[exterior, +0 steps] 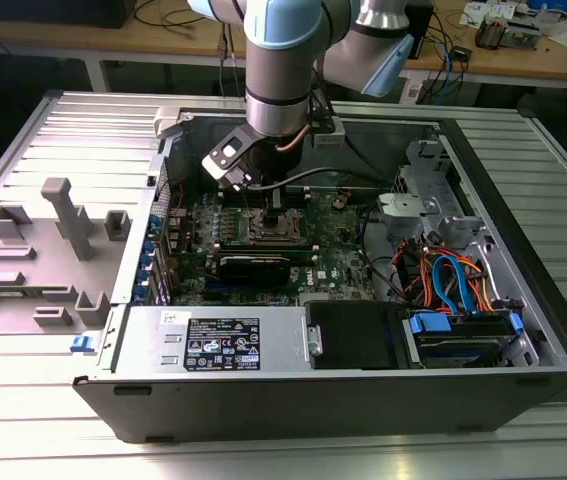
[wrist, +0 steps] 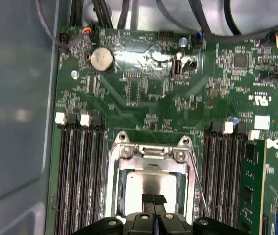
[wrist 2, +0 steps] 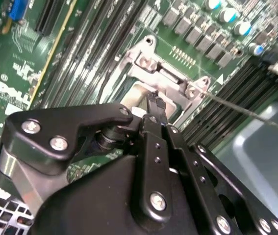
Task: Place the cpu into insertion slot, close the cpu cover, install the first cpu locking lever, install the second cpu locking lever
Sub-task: 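Close the cpu cover, then install the first cpu locking lever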
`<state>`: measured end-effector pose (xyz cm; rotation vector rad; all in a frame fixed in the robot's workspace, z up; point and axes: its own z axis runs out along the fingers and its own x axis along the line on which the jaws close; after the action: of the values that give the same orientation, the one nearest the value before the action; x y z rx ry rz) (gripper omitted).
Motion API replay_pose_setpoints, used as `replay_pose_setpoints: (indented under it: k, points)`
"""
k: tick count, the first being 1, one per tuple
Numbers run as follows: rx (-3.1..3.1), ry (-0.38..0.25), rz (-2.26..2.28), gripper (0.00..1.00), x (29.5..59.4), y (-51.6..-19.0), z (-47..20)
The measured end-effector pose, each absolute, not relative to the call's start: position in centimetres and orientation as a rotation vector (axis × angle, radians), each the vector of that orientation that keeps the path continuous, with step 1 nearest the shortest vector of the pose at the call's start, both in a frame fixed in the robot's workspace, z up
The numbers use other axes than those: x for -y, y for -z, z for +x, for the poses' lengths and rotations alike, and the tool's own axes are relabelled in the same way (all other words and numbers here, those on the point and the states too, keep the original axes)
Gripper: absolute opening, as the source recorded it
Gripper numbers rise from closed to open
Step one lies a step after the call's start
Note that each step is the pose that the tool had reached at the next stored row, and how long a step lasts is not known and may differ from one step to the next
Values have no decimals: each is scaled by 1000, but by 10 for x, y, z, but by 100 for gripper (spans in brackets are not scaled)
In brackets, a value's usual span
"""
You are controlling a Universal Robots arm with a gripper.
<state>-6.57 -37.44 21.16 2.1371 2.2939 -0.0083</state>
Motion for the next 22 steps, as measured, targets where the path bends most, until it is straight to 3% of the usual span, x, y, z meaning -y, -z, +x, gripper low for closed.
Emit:
replay_pose_setpoints:
  k: [15,22]
  points:
    - [-2294,8,2137,11,374,-213,-65]
    - [-2296,6,2140,11,374,-228,-65]
